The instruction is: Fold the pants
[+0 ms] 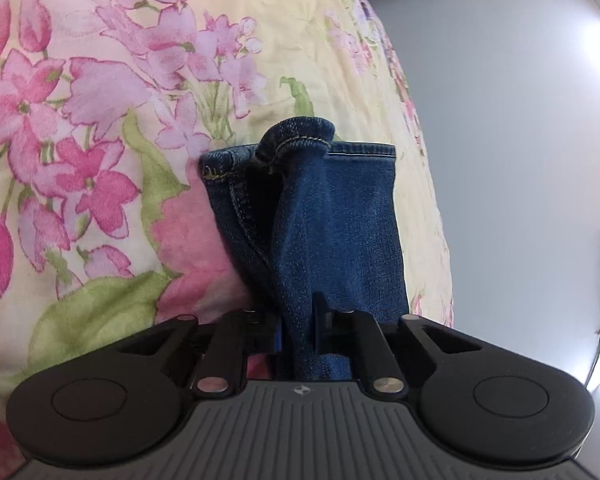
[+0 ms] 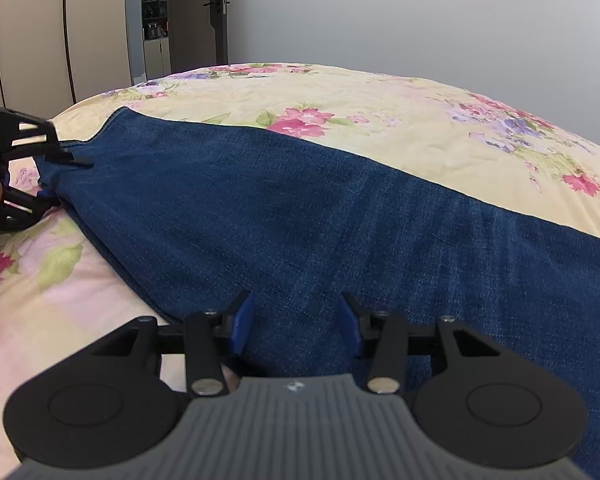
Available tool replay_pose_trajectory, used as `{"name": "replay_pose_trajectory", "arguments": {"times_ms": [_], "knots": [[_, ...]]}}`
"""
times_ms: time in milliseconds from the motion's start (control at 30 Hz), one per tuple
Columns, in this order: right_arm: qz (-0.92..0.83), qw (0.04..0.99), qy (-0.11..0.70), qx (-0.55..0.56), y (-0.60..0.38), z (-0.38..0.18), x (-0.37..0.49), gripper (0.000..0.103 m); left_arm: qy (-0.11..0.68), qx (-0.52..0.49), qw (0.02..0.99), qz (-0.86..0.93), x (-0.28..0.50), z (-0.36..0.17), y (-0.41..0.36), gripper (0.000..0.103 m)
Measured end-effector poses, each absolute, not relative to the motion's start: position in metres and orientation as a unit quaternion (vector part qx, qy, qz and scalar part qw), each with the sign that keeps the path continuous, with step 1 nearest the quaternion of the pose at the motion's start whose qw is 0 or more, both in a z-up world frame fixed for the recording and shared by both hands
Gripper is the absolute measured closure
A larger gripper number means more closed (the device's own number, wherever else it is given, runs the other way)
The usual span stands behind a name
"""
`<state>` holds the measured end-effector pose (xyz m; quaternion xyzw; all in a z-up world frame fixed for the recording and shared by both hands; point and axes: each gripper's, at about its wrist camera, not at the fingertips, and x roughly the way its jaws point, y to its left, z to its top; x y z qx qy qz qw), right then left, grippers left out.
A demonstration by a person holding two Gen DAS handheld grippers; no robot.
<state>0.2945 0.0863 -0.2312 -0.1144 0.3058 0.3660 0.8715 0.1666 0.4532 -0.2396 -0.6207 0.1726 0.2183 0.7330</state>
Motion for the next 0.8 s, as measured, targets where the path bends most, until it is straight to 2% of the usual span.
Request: {"name": "replay_pose_trajectory", "arguments": {"times_ms": [433, 600, 700, 800], "knots": [[0.367, 0.869, 0.322, -0.083, 0.077, -0.227, 0.3, 0.06, 0.167, -0.565, 0.783, 0.199, 0.172, -0.207, 0.443, 0.094], [0.359, 0.866, 0.331, -0.11, 0.083, -0.228, 0.299, 0.06, 0.156, -0.55, 0.795, 0.202, 0.178, -0.188, 0.43, 0.095], [0.352, 0.864, 0.336, -0.132, 0.091, -0.227, 0.298, 0.059, 0.15, -0.515, 0.82, 0.198, 0.188, -0.168, 0.416, 0.095], [0.364, 0.863, 0.342, -0.078, 0.073, -0.215, 0.301, 0.059, 0.15, -0.459, 0.857, 0.179, 0.197, -0.14, 0.396, 0.095]]}}
